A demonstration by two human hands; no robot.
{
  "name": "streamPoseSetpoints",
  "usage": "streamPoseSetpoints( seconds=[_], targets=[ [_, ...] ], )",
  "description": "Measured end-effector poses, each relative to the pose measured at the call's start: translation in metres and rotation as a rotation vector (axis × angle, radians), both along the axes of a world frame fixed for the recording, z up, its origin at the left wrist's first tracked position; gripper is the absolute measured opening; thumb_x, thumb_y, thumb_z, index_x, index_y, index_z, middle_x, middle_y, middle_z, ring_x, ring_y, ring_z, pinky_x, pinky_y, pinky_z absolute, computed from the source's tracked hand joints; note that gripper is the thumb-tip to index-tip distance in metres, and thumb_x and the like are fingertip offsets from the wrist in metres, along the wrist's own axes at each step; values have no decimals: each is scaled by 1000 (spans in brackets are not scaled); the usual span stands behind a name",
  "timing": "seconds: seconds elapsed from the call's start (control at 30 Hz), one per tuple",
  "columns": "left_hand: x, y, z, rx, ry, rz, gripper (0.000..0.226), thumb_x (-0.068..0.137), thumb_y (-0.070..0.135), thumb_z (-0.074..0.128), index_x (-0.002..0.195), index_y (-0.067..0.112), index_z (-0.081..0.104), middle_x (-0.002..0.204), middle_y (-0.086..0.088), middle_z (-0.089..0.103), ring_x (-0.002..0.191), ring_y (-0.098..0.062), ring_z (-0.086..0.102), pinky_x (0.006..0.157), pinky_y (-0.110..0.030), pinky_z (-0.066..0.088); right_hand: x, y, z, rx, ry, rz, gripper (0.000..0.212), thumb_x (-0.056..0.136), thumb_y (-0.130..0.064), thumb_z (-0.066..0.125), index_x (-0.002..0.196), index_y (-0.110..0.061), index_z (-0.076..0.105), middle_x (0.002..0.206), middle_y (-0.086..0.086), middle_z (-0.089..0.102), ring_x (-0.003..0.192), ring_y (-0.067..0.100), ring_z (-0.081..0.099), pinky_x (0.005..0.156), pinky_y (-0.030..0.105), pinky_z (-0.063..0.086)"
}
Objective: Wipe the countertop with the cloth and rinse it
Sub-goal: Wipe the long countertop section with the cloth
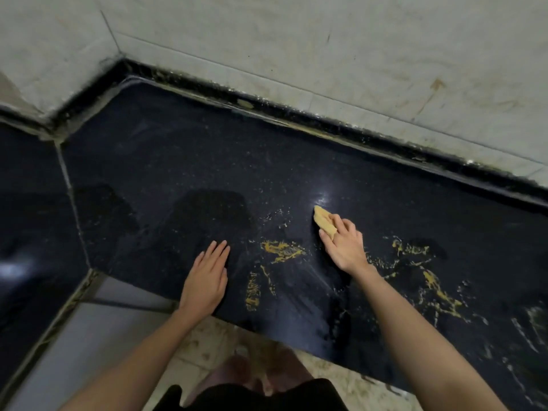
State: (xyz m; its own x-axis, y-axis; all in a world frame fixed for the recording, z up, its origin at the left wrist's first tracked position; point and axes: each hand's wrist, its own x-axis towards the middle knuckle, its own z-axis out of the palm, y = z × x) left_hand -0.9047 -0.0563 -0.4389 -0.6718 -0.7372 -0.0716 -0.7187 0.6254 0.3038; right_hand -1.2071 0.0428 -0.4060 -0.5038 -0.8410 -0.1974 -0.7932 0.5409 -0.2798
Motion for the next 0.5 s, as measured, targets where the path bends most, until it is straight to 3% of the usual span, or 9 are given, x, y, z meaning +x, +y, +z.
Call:
streamPoseSetpoints(
  seconds=[0.1, 0.17, 0.3, 0.5],
  targets=[
    [-3, 7, 0, -33, -42, 47, 53, 91, 28, 26, 128, 2, 53, 136, -8, 51, 128, -24, 43, 106, -31, 18, -16, -16, -6, 51, 212, 193, 79, 88, -57, -2, 148, -9, 16, 157, 3, 12, 144, 18, -3, 114, 36, -3],
    [-4, 10, -3, -50, -47, 76, 53, 91, 28, 26, 130, 3, 52, 138, -7, 49, 130, -22, 41, 108, -29, 16, -18, -27, -13, 40, 171, 307, 80, 86, -56, -5, 148, -6, 2, 157, 5, -1, 142, 14, -14, 115, 33, -11],
    [-3, 12, -8, -48, -17, 102, 52, 92, 26, 25, 135, 5, 46, 143, -4, 42, 135, -15, 27, 113, -23, 4, -28, -48, -20, 10, 89, 367, 75, 87, -54, -3, 147, -10, -1, 157, 4, 1, 144, 15, -5, 115, 26, -8],
    [-3, 11, -6, -59, -14, 89, 52, 91, 24, 25, 135, 4, 44, 143, -6, 42, 135, -14, 23, 114, -24, 3, -30, -110, -21, 4, -12, 363, 57, 101, -40, 13, 149, -12, 2, 158, 0, 2, 144, 10, -3, 116, 26, -5]
  ],
)
